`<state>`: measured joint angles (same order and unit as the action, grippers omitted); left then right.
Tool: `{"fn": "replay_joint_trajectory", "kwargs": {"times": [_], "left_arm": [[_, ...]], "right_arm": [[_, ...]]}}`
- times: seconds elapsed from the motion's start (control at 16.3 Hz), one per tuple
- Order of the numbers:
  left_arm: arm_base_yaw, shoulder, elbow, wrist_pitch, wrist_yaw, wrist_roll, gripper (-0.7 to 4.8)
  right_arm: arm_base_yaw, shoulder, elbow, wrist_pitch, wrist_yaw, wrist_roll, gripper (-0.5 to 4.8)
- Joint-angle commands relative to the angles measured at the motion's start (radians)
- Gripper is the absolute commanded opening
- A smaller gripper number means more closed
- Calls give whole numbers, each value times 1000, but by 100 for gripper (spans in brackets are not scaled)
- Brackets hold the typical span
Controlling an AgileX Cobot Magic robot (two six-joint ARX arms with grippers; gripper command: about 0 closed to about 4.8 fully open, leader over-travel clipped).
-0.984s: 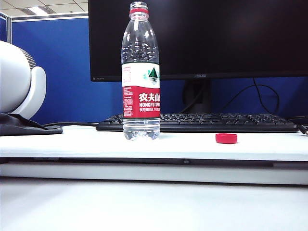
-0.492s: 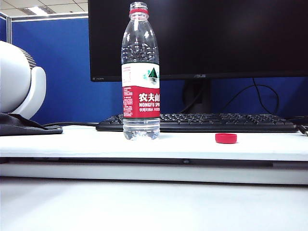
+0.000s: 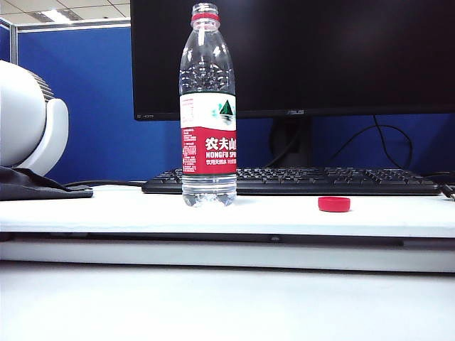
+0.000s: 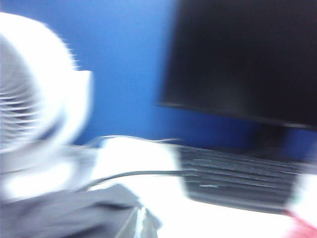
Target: Unscrew the cap from the plastic bottle on the table.
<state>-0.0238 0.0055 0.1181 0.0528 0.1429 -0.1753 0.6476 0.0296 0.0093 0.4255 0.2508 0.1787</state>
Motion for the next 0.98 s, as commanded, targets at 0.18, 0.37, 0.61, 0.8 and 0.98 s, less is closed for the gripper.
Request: {"fn": "replay_joint_trajectory", "kwargs": {"times": [0.18, 0.37, 0.61, 0.8, 0.98], "left_arm": [[112, -3, -76, -16, -55, 5, -5], [112, -3, -110, -45, -83, 10, -5], [116, -3, -110, -45, -144, 47, -5], [115, -3, -110, -48, -139, 45, -5], [115, -3, -110, -51, -118, 46, -5]], "right_arm": [[0, 0, 1, -75, -2, 0, -1], [0, 0, 1, -163, -2, 0, -1], [0, 0, 1, -269, -2, 0, -1], [0, 0, 1, -357, -2, 0, -1], [0, 0, 1, -419, -2, 0, -1]]}}
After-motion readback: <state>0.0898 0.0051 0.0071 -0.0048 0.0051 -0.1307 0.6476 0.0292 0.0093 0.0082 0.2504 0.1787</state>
